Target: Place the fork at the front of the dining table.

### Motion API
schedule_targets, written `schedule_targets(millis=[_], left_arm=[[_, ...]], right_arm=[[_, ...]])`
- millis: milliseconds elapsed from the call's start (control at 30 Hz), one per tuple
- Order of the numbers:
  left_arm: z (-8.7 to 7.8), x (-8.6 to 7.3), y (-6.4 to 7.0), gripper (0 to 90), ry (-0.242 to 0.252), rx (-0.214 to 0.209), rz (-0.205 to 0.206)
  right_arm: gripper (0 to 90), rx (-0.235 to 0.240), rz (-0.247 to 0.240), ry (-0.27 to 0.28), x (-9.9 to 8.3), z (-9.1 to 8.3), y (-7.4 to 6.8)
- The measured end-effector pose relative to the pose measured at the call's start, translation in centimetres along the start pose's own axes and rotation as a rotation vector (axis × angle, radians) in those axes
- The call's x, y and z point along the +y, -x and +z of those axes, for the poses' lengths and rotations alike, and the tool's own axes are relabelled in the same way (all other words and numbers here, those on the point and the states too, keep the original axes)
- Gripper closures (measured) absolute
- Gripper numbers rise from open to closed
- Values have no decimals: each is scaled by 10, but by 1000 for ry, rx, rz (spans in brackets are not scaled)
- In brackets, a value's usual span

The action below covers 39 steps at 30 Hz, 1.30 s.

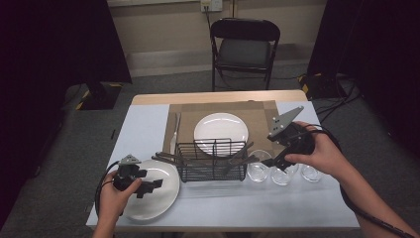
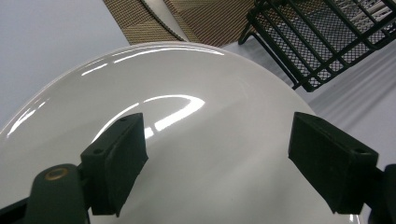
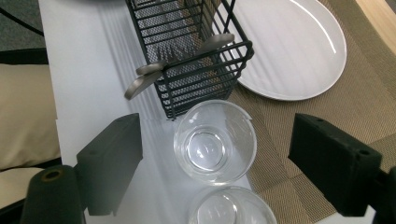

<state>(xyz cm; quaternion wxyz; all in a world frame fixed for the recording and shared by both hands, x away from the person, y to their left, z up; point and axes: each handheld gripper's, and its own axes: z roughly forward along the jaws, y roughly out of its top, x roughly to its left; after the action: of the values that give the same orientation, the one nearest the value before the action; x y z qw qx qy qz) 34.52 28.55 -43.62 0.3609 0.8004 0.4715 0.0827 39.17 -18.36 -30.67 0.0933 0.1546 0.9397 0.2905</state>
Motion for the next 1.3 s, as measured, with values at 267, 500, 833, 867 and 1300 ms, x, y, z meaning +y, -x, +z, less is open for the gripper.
schedule_targets(millis=[267, 500, 833, 867, 1300], left_arm=[[-1, 0, -1, 189, 2, 6, -1], [-2, 0, -2, 189, 4, 3, -5], [-2, 0, -2, 189, 10, 8, -8], [-2, 0, -2, 189, 11, 8, -8], [-2, -1, -2, 189, 9, 7, -10]], right_arm=[[170, -7, 0, 2, 7, 1, 6], [170, -5, 10, 7, 11, 3, 9], [177, 9, 20, 33, 19, 7, 12], [177, 15, 30, 40, 19, 8, 13], [419, 40, 66, 64, 26, 18, 17]])
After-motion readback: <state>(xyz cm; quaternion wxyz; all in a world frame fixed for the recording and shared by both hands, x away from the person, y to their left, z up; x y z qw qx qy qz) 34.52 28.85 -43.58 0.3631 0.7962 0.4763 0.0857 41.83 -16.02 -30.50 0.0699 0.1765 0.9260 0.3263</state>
